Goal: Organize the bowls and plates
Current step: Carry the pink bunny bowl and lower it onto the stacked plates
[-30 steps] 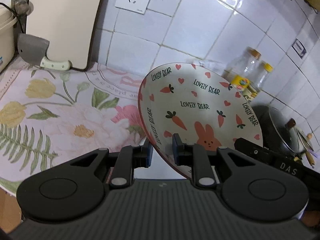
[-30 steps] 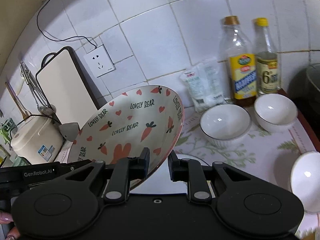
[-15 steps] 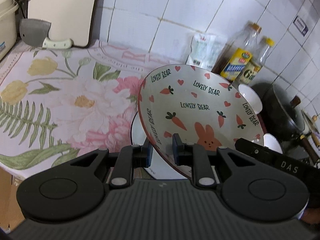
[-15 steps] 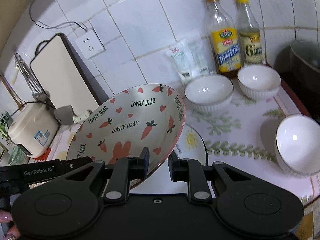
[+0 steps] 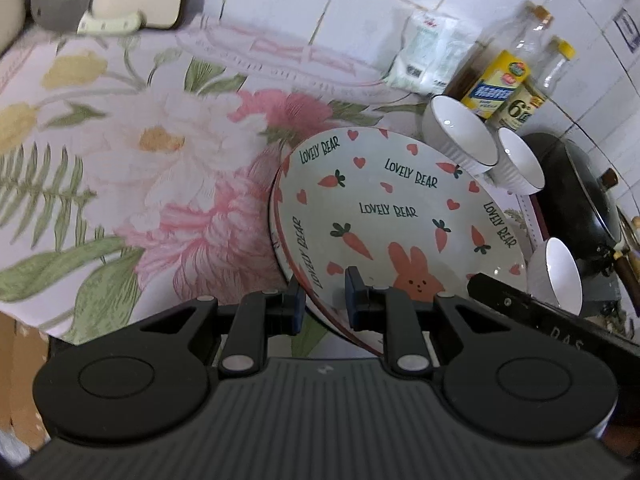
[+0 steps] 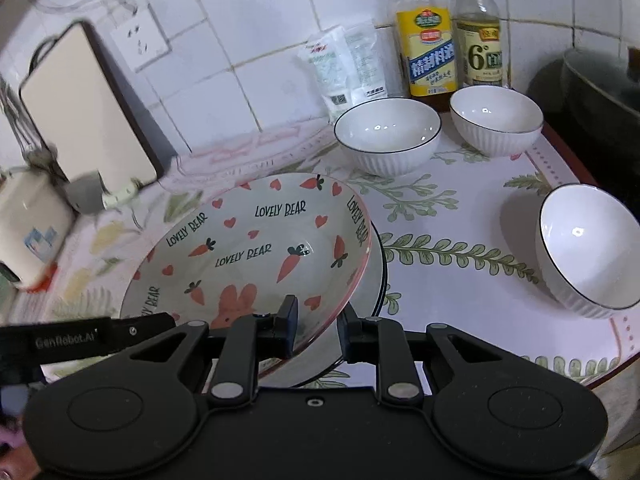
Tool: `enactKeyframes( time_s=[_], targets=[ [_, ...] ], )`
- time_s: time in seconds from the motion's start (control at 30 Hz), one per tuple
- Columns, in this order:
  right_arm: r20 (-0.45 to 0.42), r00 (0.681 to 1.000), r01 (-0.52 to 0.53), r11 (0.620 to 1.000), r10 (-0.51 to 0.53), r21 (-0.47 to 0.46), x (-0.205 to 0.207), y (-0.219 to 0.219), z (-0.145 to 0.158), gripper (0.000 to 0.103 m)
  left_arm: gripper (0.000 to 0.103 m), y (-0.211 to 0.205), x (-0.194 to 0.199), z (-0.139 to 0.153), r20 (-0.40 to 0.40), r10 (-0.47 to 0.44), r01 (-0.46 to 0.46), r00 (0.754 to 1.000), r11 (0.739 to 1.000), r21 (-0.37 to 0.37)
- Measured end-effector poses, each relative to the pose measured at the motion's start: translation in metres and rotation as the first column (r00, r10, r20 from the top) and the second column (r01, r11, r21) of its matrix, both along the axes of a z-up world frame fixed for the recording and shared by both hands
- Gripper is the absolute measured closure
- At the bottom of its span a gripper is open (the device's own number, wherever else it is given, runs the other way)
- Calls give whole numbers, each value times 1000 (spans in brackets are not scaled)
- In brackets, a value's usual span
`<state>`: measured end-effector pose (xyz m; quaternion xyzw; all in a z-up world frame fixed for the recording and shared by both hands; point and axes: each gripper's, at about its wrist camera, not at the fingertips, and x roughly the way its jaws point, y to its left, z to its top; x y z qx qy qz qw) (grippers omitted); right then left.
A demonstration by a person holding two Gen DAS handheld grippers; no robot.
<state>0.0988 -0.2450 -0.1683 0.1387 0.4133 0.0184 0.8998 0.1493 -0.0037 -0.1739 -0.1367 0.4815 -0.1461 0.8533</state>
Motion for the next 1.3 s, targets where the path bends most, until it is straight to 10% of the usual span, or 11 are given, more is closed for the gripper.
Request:
enactKeyframes(
  time_s=[1.3],
  targets=[
    [-25,998,-57,960,52,-275,3,25,-15,70,83,-11,7,-19,-84,8,-4,996,999,38]
  ],
)
